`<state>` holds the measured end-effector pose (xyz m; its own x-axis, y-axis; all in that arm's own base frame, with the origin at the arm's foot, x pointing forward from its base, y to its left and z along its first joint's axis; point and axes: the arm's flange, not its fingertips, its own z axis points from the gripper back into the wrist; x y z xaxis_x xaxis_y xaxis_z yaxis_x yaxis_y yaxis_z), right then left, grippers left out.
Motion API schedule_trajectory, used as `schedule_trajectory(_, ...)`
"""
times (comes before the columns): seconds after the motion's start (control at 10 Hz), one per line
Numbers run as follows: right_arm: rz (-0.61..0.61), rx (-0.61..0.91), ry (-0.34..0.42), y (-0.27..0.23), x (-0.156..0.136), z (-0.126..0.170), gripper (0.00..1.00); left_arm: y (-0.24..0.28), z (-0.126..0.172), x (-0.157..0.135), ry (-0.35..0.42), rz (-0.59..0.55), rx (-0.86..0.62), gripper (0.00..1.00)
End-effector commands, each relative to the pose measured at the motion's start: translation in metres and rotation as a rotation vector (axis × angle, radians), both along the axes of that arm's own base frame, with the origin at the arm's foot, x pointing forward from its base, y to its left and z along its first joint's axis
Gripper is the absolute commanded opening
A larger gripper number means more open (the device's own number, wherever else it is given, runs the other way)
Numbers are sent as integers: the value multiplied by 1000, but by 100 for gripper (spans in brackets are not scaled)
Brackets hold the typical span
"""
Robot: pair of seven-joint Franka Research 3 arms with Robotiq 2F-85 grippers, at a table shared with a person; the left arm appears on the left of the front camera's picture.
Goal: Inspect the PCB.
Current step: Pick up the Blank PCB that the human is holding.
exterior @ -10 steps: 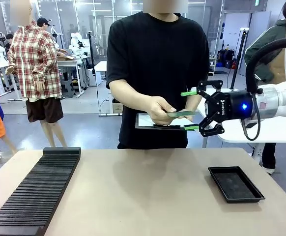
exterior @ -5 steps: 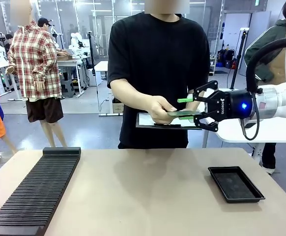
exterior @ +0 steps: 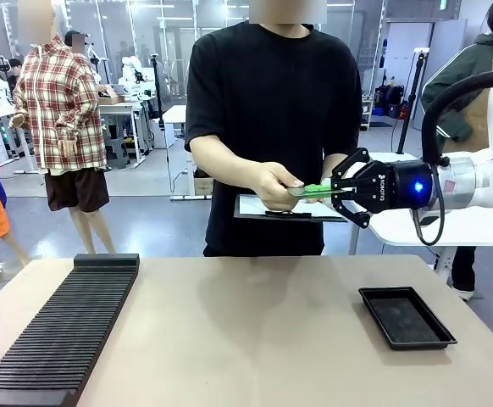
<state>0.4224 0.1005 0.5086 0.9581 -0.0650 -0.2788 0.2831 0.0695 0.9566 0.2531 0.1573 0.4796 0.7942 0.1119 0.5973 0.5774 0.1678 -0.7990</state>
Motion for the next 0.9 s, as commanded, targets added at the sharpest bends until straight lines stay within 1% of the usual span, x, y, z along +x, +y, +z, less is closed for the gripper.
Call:
schedule_trajectory(0.0,-6,33,-12,0,5,1,0,0,4,0,-10,6,7,100)
schedule_trajectory(0.2,-20,41,17,-10,7,-4,0,0,4,0,-10,6,7,100)
schedule_trajectory(0.3,-4,3,5,-2,1,-2,0,0,4,0,-10,6,7,100)
schedule_trajectory(0.8,-4,3,5,-2,1,-2,0,0,4,0,-10,6,7,100)
